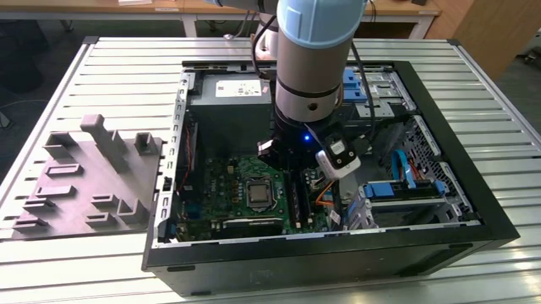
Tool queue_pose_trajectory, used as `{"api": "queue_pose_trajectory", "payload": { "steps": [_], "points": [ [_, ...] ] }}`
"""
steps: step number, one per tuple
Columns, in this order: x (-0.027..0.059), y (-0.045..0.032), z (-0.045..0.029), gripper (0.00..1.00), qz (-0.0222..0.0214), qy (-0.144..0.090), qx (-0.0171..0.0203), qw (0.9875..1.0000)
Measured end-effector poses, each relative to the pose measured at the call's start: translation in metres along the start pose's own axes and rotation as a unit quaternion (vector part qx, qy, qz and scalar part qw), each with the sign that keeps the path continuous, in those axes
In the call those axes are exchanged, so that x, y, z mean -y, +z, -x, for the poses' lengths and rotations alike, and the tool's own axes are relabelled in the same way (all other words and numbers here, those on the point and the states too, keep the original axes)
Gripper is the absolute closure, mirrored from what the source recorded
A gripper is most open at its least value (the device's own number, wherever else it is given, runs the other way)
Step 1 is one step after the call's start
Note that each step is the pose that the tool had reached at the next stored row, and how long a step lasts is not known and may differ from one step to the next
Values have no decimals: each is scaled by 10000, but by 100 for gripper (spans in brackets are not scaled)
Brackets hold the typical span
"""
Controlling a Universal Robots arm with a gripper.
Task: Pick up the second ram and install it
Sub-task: 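Insert the second ram into the second slot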
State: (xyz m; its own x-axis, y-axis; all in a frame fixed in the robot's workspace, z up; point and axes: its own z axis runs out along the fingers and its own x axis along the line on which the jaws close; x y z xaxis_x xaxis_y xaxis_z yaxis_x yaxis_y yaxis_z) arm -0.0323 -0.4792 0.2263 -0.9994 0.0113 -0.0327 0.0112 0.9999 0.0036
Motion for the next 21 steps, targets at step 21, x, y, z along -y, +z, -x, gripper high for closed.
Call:
{"api": "queue_pose_trajectory", "payload": {
  "steps": [21],
  "points": [
    [0,46,-2,89,7,0,0,10000]
  ]
}}
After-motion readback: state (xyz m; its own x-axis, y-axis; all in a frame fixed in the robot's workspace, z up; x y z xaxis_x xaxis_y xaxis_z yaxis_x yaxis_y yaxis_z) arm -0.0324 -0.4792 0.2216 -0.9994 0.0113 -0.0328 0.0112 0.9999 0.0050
